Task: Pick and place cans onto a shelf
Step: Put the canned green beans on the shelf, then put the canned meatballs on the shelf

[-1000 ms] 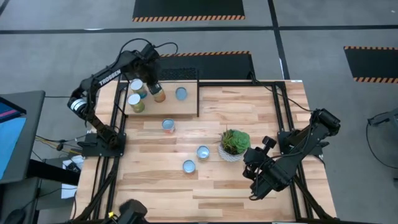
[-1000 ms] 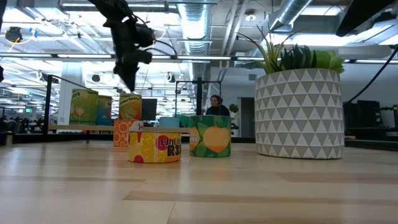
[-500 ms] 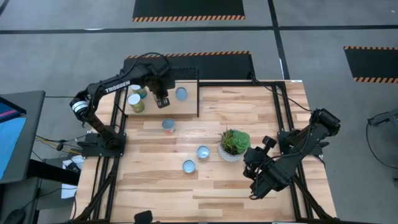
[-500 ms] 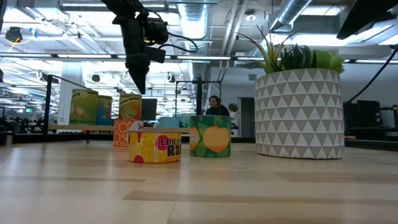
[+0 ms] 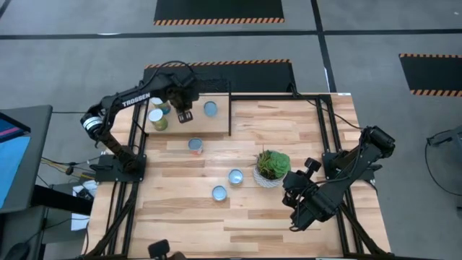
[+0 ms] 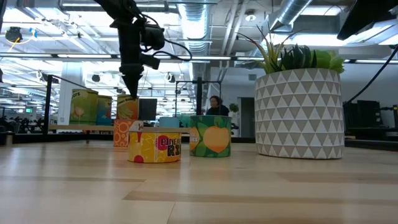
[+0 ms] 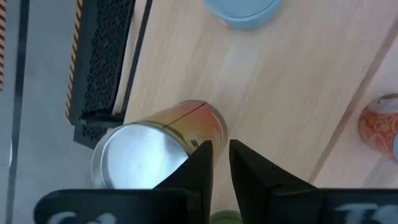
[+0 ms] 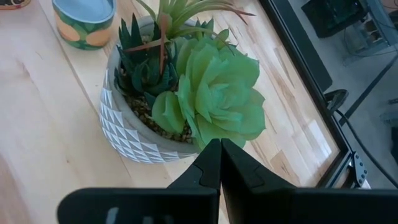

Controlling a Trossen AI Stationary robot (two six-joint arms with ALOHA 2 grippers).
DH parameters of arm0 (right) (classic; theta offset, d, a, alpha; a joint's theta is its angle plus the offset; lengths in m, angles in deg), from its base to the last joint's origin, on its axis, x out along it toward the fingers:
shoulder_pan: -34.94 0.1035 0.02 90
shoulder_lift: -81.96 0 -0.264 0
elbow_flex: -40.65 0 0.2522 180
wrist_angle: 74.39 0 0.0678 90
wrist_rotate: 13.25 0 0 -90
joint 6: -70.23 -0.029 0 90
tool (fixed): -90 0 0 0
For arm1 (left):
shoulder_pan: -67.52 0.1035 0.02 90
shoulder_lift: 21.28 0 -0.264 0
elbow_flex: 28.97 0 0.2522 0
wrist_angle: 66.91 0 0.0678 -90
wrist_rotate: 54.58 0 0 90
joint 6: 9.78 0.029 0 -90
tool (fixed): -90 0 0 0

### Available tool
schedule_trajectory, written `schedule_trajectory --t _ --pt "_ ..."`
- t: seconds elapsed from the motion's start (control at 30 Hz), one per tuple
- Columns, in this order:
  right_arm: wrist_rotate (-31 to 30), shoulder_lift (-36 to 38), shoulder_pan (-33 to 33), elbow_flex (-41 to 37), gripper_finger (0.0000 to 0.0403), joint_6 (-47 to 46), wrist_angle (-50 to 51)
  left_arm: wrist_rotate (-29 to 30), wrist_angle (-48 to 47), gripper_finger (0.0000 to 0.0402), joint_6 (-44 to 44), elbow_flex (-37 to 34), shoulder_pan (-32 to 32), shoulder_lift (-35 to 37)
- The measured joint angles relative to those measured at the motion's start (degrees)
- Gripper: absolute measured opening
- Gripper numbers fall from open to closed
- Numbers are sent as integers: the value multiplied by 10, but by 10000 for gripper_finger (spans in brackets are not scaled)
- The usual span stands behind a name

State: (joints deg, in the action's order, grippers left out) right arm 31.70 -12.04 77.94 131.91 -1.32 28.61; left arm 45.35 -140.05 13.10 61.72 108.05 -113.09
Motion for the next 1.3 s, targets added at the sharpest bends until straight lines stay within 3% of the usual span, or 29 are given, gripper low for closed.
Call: schedule_trajectory --t 0.5,0.9,1.3 --pt "1 0 0 0 28 0 0 23 -8 45 -9 0 19 0" --pt "1 0 0 0 28 11 0 -237 -17 45 -34 26 -58 0" --pt "1 0 1 1 28 11 -3 -130 -24 45 -95 -65 -193 -1"
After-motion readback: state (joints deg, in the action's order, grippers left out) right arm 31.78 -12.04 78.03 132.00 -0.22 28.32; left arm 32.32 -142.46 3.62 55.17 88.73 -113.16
